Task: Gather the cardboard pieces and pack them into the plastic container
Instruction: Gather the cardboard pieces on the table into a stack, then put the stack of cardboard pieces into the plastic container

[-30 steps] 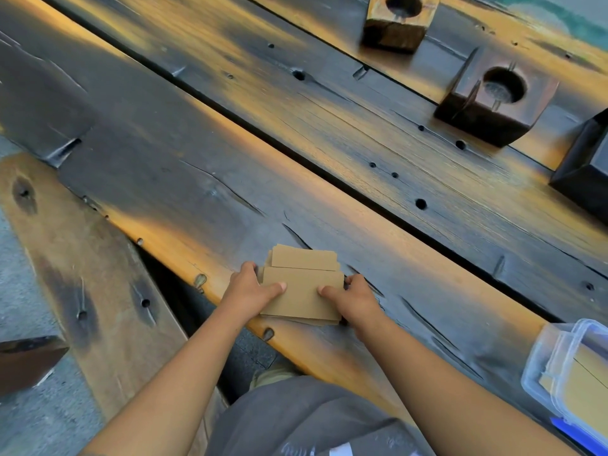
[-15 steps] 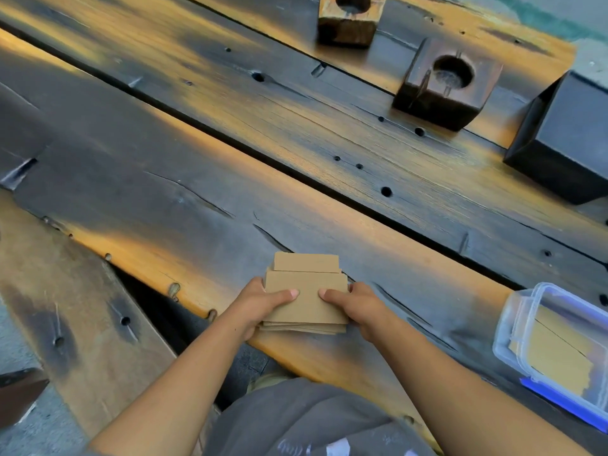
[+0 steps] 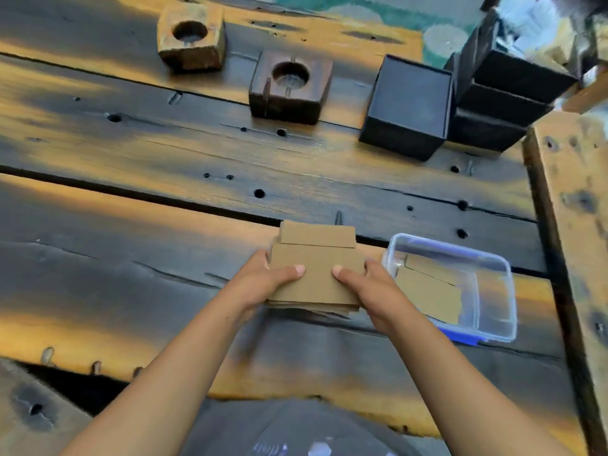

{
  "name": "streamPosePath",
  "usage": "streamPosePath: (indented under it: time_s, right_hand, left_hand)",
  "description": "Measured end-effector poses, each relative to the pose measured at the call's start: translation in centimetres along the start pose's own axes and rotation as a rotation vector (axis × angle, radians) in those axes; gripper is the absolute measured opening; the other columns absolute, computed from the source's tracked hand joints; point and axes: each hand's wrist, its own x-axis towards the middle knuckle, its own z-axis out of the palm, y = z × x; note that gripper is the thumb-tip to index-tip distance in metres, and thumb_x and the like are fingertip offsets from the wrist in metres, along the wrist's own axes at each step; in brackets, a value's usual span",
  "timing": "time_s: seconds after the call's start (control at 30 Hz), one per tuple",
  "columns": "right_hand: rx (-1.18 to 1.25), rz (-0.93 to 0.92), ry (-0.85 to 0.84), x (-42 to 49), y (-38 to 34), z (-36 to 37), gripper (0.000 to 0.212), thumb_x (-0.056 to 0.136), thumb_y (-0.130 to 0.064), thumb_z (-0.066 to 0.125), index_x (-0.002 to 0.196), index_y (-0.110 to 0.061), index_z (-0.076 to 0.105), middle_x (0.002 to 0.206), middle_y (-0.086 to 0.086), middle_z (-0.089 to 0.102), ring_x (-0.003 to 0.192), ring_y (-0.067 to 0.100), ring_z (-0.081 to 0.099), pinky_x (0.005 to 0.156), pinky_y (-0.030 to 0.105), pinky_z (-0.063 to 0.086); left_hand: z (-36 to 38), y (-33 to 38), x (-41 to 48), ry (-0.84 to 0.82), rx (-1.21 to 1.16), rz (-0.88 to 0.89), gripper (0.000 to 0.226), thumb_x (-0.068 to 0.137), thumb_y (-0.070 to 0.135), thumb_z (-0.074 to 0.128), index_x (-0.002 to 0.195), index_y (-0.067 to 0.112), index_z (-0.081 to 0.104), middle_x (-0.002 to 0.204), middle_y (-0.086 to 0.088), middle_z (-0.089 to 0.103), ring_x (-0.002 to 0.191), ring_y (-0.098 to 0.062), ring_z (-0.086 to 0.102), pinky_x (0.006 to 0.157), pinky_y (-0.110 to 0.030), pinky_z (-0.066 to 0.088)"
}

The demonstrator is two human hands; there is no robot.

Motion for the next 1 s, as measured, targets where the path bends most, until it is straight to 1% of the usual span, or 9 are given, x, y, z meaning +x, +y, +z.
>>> streamPosePath:
  time_s: [0.13,0.2,0.33,0.4,0.47,0.53,0.63,0.8,1.0]
  right_hand:
    - [0.015,-0.055,0.012,-0.6,-0.4,-9.0,0.048,0.083,-0.029,0.075,0.124,-0.013,0.057,0.115,0.005,0.071,0.102,0.022,0.07,0.083,0.037,0.057]
    - [0.016,-0.052,0.046,-0.4,-0.2,-12.6,0.05,0.081,-0.032,0.076,0.124,-0.015,0.057,0.115,0.003,0.071,0.102,0.02,0.07,0.087,0.038,0.057]
    - [0.035,-0.041,0.087,0.1,1.0,-18.7,0.05,0.079,-0.033,0.077,0.123,-0.016,0.058,0.115,0.002,0.072,0.103,0.02,0.07,0.093,0.043,0.055]
    - [0.046,-0.04,0.11,0.5,1.8,-20.9,0.051,0.078,-0.033,0.077,0.123,-0.016,0.058,0.115,0.003,0.071,0.103,0.02,0.069,0.093,0.042,0.055]
    - [0.052,-0.041,0.138,0.8,2.7,-22.8,0.05,0.079,-0.031,0.077,0.122,-0.016,0.056,0.113,0.002,0.07,0.101,0.019,0.069,0.086,0.036,0.056]
    - [0.047,-0.057,0.161,1.1,3.5,-23.8,0.05,0.079,-0.027,0.078,0.123,-0.019,0.053,0.111,0.0,0.067,0.098,0.016,0.068,0.076,0.029,0.056]
    - [0.044,-0.056,0.146,1.5,5.1,-25.0,0.049,0.081,-0.021,0.076,0.123,-0.023,0.051,0.11,-0.003,0.068,0.094,0.011,0.068,0.07,0.025,0.055]
    - [0.022,0.009,0.138,3.0,7.0,-25.5,0.049,0.08,-0.022,0.077,0.121,-0.024,0.05,0.111,-0.001,0.069,0.098,0.017,0.068,0.09,0.042,0.057]
    - [-0.098,0.092,0.119,4.3,7.9,-24.9,0.047,0.079,-0.027,0.077,0.118,-0.027,0.049,0.116,0.001,0.066,0.102,0.021,0.065,0.094,0.044,0.055]
  left_hand:
    - [8.1,3.0,0.4,-0.048,0.099,0.058,0.049,0.079,0.025,0.079,0.119,0.012,0.054,0.112,-0.004,0.068,0.098,-0.018,0.067,0.08,-0.033,0.055]
    - [11.7,3.8,0.6,-0.03,0.15,0.11,0.045,0.079,0.026,0.079,0.117,0.014,0.057,0.11,-0.001,0.069,0.095,-0.014,0.067,0.077,-0.03,0.053]
    - [18.2,4.7,1.2,-0.013,0.225,0.165,0.054,0.08,0.027,0.078,0.124,0.015,0.049,0.112,0.003,0.063,0.102,-0.015,0.063,0.093,-0.036,0.052]
    - [20.7,4.7,1.7,-0.03,0.228,0.195,0.056,0.08,0.024,0.078,0.125,0.02,0.045,0.105,0.011,0.06,0.098,-0.01,0.062,0.09,-0.033,0.051]
    - [22.9,4.4,2.1,-0.047,0.257,0.201,0.056,0.08,0.024,0.077,0.125,0.025,0.044,0.101,0.017,0.057,0.096,-0.007,0.06,0.086,-0.03,0.05]
    - [24.2,3.7,2.5,-0.064,0.285,0.181,0.055,0.081,0.025,0.077,0.125,0.027,0.045,0.104,0.013,0.06,0.101,-0.013,0.062,0.092,-0.036,0.052]
    - [25.7,2.6,2.9,-0.062,0.335,0.112,0.051,0.08,0.028,0.077,0.121,0.027,0.047,0.113,0.006,0.062,0.107,-0.02,0.062,0.098,-0.044,0.051]
    - [27.5,1.7,4.2,-0.044,0.356,0.043,0.056,0.079,0.022,0.078,0.125,0.019,0.046,0.122,-0.004,0.064,0.111,-0.024,0.062,0.1,-0.046,0.05]
    - [28.0,0.9,5.5,-0.019,0.451,-0.063,0.066,0.081,0.022,0.076,0.136,0.017,0.039,0.129,-0.007,0.059,0.115,-0.028,0.058,0.101,-0.047,0.049]
